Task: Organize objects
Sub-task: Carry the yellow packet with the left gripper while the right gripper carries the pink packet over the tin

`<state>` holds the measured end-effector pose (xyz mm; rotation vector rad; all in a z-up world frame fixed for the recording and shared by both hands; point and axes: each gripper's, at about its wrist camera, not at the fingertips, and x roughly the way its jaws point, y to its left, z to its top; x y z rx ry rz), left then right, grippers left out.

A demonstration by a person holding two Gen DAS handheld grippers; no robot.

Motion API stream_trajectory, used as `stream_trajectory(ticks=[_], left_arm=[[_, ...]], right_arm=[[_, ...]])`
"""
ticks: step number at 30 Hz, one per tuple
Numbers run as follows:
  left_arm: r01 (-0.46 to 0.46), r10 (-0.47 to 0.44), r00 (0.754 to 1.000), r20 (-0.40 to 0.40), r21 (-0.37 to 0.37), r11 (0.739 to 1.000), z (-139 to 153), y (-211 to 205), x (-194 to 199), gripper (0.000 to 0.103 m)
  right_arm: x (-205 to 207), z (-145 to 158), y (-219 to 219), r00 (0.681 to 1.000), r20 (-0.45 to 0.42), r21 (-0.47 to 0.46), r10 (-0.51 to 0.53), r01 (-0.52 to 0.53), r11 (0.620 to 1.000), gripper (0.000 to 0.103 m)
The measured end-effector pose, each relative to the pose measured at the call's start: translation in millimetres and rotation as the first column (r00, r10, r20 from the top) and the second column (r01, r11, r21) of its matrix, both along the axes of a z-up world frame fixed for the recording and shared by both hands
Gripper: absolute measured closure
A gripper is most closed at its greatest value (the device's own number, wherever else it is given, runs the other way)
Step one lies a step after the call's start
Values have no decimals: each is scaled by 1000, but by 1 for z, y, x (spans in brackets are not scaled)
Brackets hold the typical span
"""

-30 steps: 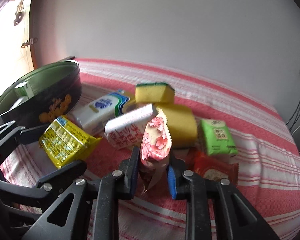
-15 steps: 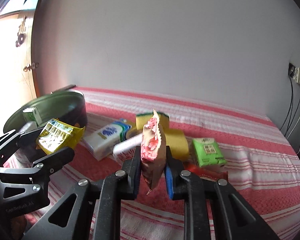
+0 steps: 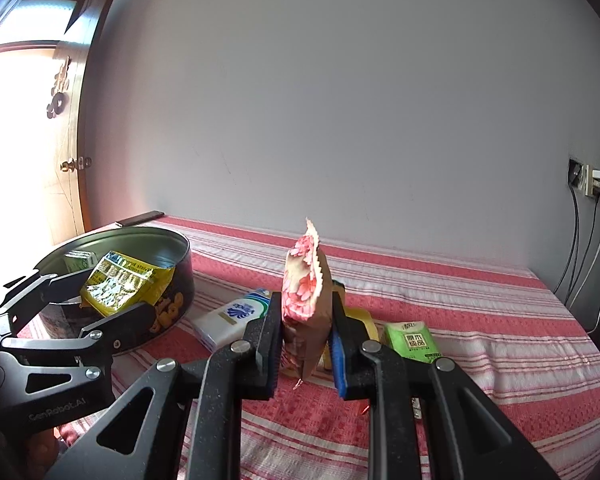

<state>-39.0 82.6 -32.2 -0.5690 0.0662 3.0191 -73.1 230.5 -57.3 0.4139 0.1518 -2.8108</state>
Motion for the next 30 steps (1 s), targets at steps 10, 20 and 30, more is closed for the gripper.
stream_trajectory(ticks=[10, 20, 30], left_arm=[[-25, 24, 999, -44, -7, 1000, 9, -4, 9, 32], [-57, 57, 995, -79, -1, 998, 18, -14, 16, 32], [-104, 105, 991, -79, 18, 994, 23, -38, 16, 32]], right_arm=[[8, 7, -7, 1000, -24, -5, 20, -20, 1000, 81], [8, 15, -12, 998, -32, -22, 55, -55, 998, 81], [1, 21, -27, 992, 7, -51, 129, -129, 990, 81]])
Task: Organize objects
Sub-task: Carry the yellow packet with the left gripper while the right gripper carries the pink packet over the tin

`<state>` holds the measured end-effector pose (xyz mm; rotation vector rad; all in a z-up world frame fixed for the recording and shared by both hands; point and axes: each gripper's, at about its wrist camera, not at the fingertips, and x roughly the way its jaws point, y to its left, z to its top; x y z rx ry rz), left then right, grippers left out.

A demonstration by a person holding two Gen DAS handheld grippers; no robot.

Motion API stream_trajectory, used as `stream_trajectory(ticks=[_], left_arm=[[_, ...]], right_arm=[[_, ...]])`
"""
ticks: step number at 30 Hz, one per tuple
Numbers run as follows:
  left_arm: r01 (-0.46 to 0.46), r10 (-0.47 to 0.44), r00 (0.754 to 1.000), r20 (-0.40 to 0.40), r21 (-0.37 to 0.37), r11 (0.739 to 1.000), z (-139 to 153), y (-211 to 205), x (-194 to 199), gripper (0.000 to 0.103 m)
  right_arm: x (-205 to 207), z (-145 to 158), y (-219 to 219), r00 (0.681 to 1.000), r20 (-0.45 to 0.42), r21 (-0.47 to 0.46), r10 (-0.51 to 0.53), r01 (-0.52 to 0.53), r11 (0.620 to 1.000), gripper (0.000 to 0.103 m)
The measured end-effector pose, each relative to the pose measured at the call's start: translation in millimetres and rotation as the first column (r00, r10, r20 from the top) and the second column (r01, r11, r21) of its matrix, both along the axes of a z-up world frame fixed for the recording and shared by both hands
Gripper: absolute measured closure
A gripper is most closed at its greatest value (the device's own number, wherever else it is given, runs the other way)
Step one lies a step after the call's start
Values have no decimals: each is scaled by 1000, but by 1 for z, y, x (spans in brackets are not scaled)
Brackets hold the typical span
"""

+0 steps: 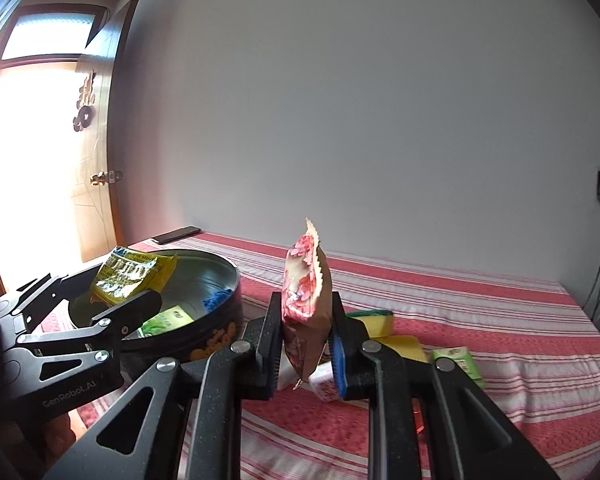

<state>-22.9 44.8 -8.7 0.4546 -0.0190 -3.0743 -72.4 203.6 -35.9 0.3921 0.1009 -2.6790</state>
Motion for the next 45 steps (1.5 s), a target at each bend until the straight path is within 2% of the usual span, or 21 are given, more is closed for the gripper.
stream_trajectory(ticks=[13, 21, 32, 45], left_arm=[[-109, 109, 994, 12, 11, 994, 7, -45, -4, 32], [-182, 181, 982, 57, 11, 983, -1, -77, -14, 32], [-262, 263, 958, 119, -18, 965, -11, -114, -36, 32], [-237, 239, 951, 196, -33, 971, -11, -126, -63, 32]], right_arm=[[-18, 9, -44, 990, 53, 10, 131, -131, 991, 81], [-19, 14, -80, 978, 65, 65, 198, -202, 977, 81], [-43, 6, -120, 957, 146, 81, 251, -265, 961, 81], [-76, -10, -151, 937, 238, 93, 254, -282, 955, 81]])
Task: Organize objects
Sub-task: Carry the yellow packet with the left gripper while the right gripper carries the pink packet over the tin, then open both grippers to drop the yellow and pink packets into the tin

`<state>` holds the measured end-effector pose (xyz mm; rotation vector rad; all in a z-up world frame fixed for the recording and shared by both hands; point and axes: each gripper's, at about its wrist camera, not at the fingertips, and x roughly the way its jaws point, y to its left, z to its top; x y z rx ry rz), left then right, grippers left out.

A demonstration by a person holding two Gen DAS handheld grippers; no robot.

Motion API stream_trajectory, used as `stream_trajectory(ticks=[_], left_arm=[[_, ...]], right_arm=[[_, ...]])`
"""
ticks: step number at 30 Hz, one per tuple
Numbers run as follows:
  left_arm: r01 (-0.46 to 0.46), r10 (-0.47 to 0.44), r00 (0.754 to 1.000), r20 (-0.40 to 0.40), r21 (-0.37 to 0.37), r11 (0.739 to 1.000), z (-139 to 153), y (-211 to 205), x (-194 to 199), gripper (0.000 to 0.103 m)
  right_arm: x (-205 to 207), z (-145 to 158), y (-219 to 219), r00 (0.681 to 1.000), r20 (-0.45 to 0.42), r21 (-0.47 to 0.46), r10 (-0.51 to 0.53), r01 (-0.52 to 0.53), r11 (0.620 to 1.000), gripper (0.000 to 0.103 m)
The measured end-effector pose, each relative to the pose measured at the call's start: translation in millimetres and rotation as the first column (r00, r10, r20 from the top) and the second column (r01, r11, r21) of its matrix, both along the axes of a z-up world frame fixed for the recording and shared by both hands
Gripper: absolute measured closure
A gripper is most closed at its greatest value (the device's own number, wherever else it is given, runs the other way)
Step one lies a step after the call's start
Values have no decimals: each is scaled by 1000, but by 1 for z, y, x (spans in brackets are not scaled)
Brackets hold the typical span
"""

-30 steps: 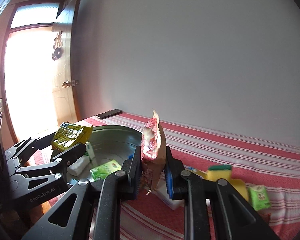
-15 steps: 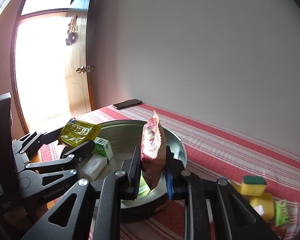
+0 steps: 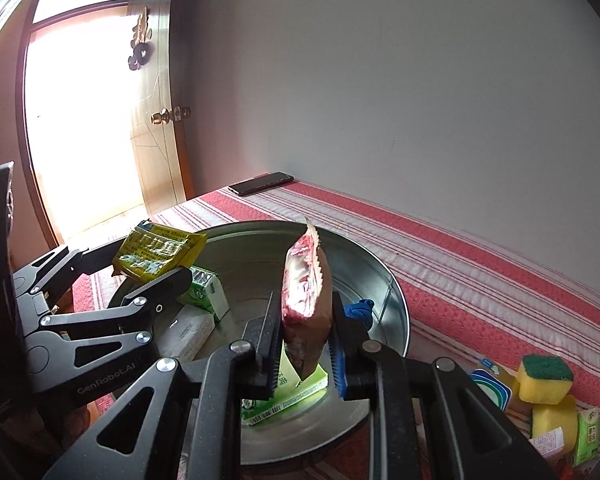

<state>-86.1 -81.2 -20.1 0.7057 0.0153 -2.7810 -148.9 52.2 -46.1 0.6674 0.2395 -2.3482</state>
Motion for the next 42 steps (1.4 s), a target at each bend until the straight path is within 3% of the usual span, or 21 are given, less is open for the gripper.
stream_trajectory(ticks=[17, 23, 42], left_arm=[[12, -6, 995, 98, -61, 998, 10, -4, -41, 32], [25, -14, 990, 140, -74, 997, 7, 0, -54, 32], [29, -16, 987, 159, -84, 996, 7, -2, -59, 31]], right_arm=[[-32, -23, -19, 992, 122, 10, -10, 9, 1000, 80], [-36, -27, -22, 991, 135, 13, -9, 7, 1000, 80], [-40, -30, -28, 990, 138, 30, -14, 10, 999, 80]])
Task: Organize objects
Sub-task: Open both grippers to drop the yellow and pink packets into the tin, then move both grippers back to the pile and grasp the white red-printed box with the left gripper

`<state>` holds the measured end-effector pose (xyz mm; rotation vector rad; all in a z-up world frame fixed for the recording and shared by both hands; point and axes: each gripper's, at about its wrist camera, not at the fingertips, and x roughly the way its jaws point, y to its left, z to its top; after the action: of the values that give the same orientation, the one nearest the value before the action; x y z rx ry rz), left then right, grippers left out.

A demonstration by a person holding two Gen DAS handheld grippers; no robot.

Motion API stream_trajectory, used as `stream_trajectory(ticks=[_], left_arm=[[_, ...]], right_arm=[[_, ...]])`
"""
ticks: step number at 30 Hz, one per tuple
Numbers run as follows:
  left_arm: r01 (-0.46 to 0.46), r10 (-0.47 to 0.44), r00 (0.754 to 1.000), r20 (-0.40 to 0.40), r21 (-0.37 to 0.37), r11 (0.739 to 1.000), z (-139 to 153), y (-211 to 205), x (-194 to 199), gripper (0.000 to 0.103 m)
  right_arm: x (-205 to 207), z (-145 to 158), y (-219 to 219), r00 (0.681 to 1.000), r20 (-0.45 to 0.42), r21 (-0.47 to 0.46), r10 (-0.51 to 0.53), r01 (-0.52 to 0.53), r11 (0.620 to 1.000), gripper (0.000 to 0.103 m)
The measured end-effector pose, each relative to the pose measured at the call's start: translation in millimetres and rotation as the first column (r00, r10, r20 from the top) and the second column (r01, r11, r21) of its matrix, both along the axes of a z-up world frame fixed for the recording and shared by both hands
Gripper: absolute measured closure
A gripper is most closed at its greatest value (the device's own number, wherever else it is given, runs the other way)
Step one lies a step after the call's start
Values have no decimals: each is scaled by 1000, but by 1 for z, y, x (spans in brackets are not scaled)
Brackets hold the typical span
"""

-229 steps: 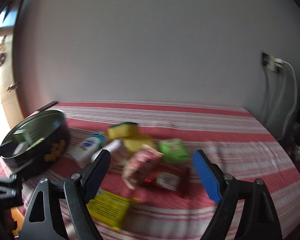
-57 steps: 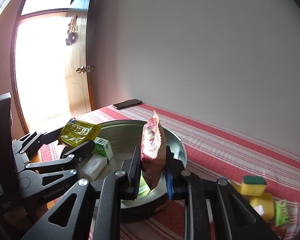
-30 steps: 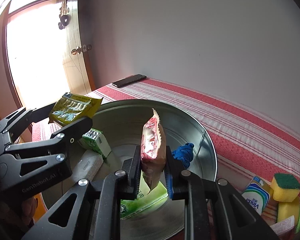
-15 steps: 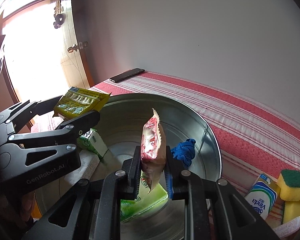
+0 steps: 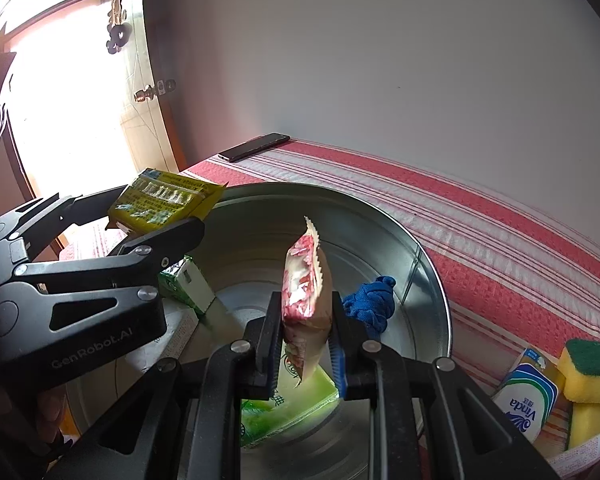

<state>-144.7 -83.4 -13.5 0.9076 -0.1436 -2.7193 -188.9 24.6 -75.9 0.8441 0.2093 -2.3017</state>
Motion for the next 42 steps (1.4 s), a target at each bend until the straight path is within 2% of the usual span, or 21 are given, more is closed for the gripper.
stream_trajectory(ticks=[3, 5, 7, 10, 18, 24, 28, 31, 37, 42], left_arm=[[-3, 3, 1000, -5, 3, 1000, 1, 0, 1, 28], [-7, 7, 1000, -16, -3, 1000, 2, 0, 4, 25], [-12, 12, 1000, -22, -2, 1000, 3, -1, 5, 18], [-33, 33, 998, -46, 6, 999, 6, -4, 10, 6], [-30, 37, 992, -119, 60, 998, 11, 8, 28, 5], [9, -1, 984, -178, 47, 999, 18, 38, 41, 5], [62, -57, 978, -201, 20, 998, 18, 71, 48, 2], [121, -119, 973, -196, -2, 993, 14, 98, 49, 2], [221, -225, 962, -156, -42, 974, 2, 154, 46, 2], [300, -308, 945, -114, -77, 951, -12, 196, 42, 2]], right_arm=[[3, 0, 1, 1000, -9, -1, -3, 3, 1000, 79], [5, 1, 1, 1000, -21, 1, -2, 2, 1000, 71], [8, 2, 2, 999, -40, 1, -11, 11, 1000, 52], [12, 8, 8, 997, -70, -16, -37, 36, 999, 38], [19, 13, 42, 990, -65, -70, -128, 124, 990, 36], [27, 19, 80, 977, -69, -93, -202, 196, 976, 35], [33, 22, 112, 962, -74, -98, -264, 257, 962, 34], [40, 21, 144, 940, -87, -96, -330, 322, 942, 25], [40, 17, 210, 875, -51, -125, -481, 472, 873, 25], [41, 11, 250, 833, -20, -143, -553, 545, 826, 25]])
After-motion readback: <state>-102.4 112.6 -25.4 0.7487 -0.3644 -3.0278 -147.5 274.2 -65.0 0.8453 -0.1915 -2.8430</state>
